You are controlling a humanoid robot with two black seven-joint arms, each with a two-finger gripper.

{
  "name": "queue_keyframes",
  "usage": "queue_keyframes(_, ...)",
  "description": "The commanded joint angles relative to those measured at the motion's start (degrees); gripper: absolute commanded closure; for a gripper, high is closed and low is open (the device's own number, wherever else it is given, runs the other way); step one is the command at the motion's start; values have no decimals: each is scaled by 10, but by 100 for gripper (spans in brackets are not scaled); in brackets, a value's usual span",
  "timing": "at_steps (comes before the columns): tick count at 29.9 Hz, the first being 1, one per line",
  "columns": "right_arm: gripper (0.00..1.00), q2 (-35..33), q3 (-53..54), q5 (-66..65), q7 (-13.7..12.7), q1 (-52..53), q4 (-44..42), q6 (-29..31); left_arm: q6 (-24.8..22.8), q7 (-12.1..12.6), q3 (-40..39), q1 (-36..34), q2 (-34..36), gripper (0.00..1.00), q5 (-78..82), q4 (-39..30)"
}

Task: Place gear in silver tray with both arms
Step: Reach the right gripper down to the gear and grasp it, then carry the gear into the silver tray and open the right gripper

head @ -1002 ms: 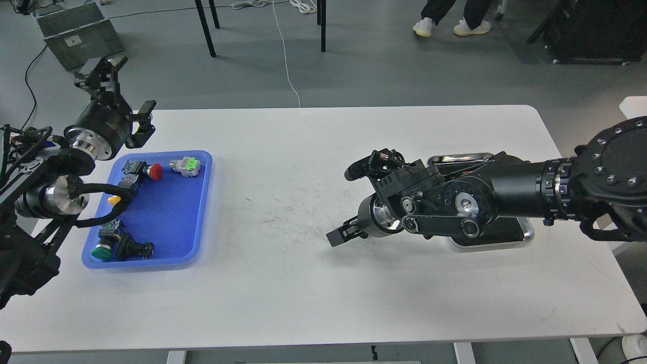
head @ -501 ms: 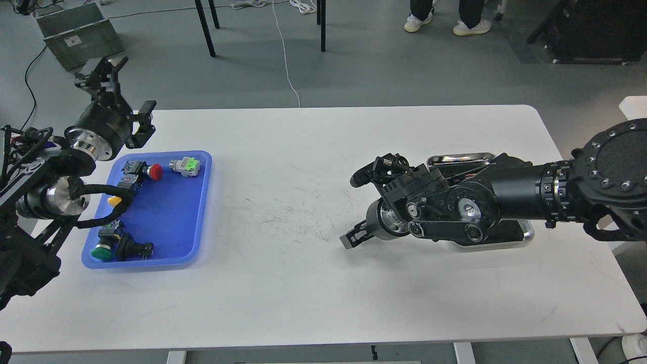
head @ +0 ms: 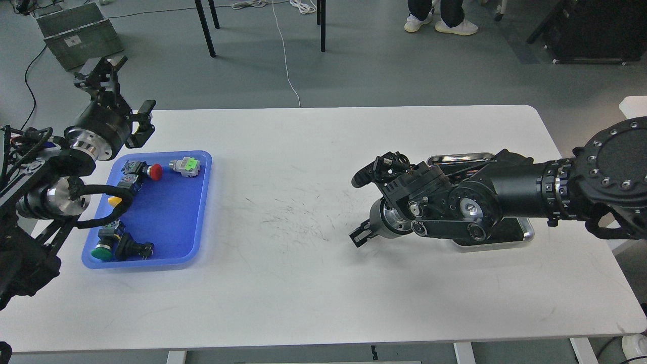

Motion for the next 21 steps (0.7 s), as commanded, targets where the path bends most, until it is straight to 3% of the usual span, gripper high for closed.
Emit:
queue_keyframes(1, 70, 0, 0, 0, 0, 1, 0, 0, 0, 0, 0, 0, 0, 2, 0, 0)
queue_keyframes(8, 97, -22, 3, 2, 7, 17, 1, 1, 0, 0, -1, 0, 3, 2, 1, 0)
queue_keyframes(12, 98, -63, 17, 7, 18, 44, 9, 1, 0, 0, -1, 0, 10, 2, 1, 0)
queue_keyframes(18, 98, -198, 109, 5, 19, 73, 28, 2, 0, 0, -2, 0, 15, 2, 1, 0)
queue_keyframes(21, 98, -251, 107, 1, 32, 75, 27, 4, 0, 1, -2, 0, 17, 2, 1, 0)
